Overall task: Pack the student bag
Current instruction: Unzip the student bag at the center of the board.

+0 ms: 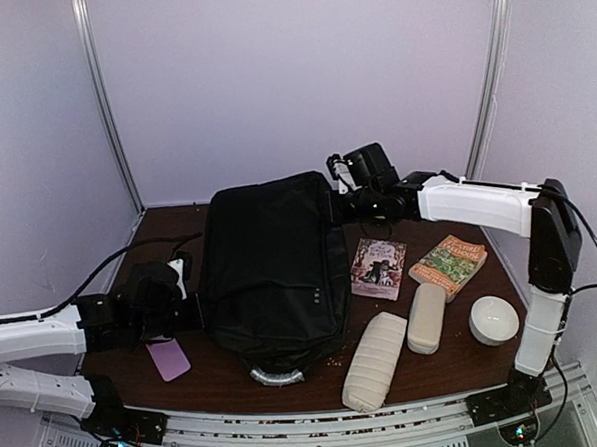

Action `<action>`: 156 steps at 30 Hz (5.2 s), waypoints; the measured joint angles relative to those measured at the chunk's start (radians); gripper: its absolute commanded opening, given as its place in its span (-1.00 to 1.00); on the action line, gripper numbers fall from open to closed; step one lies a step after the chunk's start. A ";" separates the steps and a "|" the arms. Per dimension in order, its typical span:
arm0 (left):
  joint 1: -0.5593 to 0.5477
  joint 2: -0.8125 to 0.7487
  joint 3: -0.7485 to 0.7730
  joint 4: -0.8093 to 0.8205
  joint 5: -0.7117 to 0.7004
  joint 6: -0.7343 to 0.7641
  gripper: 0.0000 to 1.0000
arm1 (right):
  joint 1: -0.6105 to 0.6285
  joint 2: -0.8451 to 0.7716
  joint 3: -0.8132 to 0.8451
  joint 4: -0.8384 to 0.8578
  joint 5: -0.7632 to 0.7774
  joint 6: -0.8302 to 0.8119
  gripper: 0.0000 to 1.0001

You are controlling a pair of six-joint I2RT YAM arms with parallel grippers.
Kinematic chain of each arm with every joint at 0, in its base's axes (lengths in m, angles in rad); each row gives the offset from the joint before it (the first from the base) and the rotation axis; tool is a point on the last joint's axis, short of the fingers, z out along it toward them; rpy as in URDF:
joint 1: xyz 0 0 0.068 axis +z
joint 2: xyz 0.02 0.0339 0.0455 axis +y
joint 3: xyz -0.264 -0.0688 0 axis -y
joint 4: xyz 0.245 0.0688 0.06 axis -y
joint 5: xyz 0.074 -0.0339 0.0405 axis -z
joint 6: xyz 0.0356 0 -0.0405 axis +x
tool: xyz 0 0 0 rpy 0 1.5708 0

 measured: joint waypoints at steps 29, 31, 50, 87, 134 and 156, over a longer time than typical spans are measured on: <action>-0.051 0.005 0.113 -0.097 -0.234 -0.069 0.85 | 0.103 -0.020 0.344 -0.288 0.237 0.007 0.86; -0.051 -0.032 0.113 -0.133 -0.245 -0.066 0.84 | 0.115 -0.066 0.246 -0.271 0.208 -0.016 0.75; 0.004 -0.452 0.126 -0.500 -0.430 -0.032 0.79 | 0.652 0.194 0.143 -0.094 0.158 -0.167 0.26; 0.005 -0.534 0.088 -0.601 -0.371 -0.036 0.62 | 0.635 0.292 0.168 -0.102 0.417 -0.225 -1.00; -0.010 0.324 -0.001 0.348 0.466 0.346 0.18 | 0.472 -0.094 -0.288 0.095 0.071 -0.058 -1.00; -0.010 0.351 0.003 0.368 0.539 0.369 -1.00 | 0.452 -0.101 -0.304 0.115 0.046 -0.040 -1.00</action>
